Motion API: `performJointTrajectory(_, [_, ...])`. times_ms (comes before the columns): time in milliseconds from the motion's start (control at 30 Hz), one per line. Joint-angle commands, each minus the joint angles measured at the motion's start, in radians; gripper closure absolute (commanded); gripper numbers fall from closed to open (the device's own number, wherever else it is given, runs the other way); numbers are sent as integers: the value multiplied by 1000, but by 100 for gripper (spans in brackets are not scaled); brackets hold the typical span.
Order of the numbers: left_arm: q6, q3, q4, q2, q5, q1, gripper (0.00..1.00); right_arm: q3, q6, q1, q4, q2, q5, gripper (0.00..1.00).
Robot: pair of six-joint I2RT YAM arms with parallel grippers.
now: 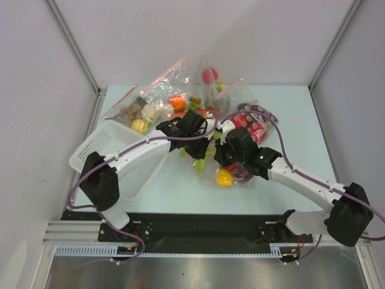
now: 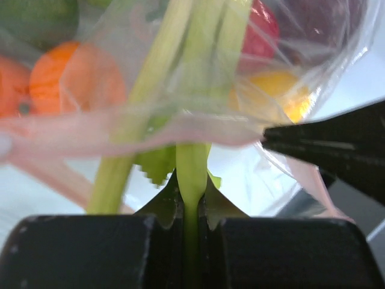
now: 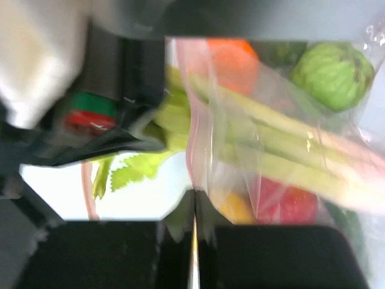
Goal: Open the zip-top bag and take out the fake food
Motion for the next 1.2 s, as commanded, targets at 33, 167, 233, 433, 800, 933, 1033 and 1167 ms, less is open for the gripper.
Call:
performJointTrajectory(33, [14, 64, 23, -155, 77, 24, 100, -20, -35, -11, -82, 32, 35, 100])
performJointTrajectory(167, [44, 67, -18, -198, 96, 35, 100, -18, -38, -18, -74, 39, 41, 100])
performJointTrajectory(233, [47, 65, -49, -223, 108, 35, 100, -18, -35, -21, -73, 40, 56, 100])
performJointTrajectory(433, [56, 51, -103, -292, 148, 50, 100, -21, -32, -54, -70, 52, 86, 100])
performJointTrajectory(800, [58, 21, -164, -439, 202, 98, 100, -18, -19, -165, -31, 48, 40, 100])
performJointTrajectory(933, [60, 22, -166, -493, 248, 127, 100, -12, -19, -192, -19, 69, 35, 100])
performJointTrajectory(1033, [56, 39, -164, -520, 272, 153, 100, -12, -15, -209, -8, 77, 21, 100])
performJointTrajectory(1167, [50, 59, -178, -542, 246, 167, 100, -14, -12, -211, -2, 74, 17, 100])
